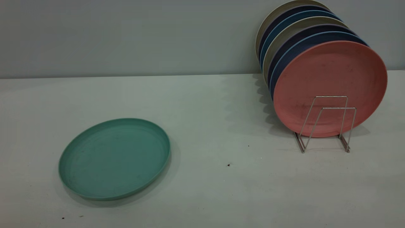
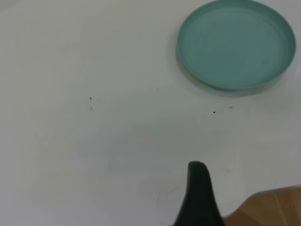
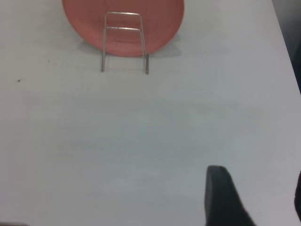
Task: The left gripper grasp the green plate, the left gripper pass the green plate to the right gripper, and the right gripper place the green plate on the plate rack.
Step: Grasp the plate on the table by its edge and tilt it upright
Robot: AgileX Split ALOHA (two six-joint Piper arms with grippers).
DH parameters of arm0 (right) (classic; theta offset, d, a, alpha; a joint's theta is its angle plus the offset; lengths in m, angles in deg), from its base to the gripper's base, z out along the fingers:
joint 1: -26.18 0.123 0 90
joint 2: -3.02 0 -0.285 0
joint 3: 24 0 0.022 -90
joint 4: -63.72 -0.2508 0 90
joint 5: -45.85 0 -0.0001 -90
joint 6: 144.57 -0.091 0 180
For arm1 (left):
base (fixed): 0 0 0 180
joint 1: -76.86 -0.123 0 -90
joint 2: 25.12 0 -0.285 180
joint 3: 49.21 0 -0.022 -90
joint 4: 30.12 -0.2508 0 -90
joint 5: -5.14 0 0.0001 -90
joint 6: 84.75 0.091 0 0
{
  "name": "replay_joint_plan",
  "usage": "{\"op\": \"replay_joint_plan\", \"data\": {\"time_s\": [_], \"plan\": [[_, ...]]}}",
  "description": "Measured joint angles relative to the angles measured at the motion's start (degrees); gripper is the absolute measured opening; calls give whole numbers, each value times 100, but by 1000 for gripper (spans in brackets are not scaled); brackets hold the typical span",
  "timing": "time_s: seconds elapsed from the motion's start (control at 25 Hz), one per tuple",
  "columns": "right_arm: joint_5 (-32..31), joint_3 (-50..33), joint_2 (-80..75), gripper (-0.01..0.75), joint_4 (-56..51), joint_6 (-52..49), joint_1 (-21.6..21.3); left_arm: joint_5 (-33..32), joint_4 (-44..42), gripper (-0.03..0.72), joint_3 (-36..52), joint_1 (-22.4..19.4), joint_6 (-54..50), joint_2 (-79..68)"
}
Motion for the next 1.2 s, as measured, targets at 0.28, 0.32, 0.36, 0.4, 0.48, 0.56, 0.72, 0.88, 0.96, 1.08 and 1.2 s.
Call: {"op": "replay_joint_plan", "data": {"time_s": [0.28, 0.32, 0.36, 0.4, 0.48, 0.56, 0.72, 0.88, 0.96, 1.08, 1.2], "plan": [[0, 0, 0, 386, -2, 0, 0, 0, 7, 591, 0, 0, 0, 0], [0, 0, 0, 386, -2, 0, 0, 0, 40, 591, 0, 0, 0, 0], [0, 0, 0, 386, -7, 0, 0, 0, 69, 591, 0, 0, 0, 0], [0, 0, 0, 386, -21, 0, 0, 0, 111, 591, 0, 0, 0, 0], [0, 0, 0, 386, -23, -10, 0, 0, 174, 591, 0, 0, 0, 0], [-30, 25, -9, 386, -77, -20, 0, 18, 196, 591, -24, 0, -45, 0], [-92, 268, -539, 400, -524, 53, 0, 70, 202, 591, -449, 0, -311, -430], [420, 677, -1491, 459, -727, 324, 0, 179, 208, 591, -1025, 0, -388, -1590], [737, 930, -2030, 480, -754, 345, 0, 319, 208, 591, -1283, 0, -366, -2262], [1039, 1291, -2787, 489, -781, 420, 0, 558, 235, 591, -1670, 0, -344, -3257], [1565, 1595, -3474, 491, -909, 503, 0, 831, 435, 591, -1947, 0, -344, -4157]]}}
